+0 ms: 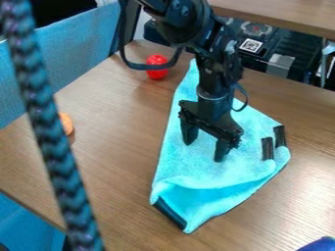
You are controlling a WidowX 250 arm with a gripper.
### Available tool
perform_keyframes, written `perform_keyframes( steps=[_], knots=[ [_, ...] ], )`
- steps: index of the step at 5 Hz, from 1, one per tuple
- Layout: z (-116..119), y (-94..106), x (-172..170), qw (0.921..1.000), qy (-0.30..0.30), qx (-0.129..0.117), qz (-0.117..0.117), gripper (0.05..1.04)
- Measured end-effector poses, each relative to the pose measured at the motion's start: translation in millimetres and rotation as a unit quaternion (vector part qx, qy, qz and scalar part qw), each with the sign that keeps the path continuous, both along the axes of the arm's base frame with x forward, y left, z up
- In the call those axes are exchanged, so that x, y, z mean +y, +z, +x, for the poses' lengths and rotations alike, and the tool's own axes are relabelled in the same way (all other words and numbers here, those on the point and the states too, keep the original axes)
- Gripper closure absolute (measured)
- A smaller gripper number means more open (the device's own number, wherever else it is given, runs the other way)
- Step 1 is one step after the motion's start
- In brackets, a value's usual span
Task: Move the object to the right side of the table
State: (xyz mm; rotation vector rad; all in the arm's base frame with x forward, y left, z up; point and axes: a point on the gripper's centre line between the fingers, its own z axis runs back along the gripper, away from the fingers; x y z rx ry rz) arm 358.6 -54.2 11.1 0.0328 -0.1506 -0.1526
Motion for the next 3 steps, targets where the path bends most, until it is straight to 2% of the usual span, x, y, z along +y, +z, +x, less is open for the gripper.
perform_keyframes(
  steps=[3],
  knots=[
    [6.9,1.9,-60.6,0.9978,0.006,0.038,-0.054,0.083]
  ],
)
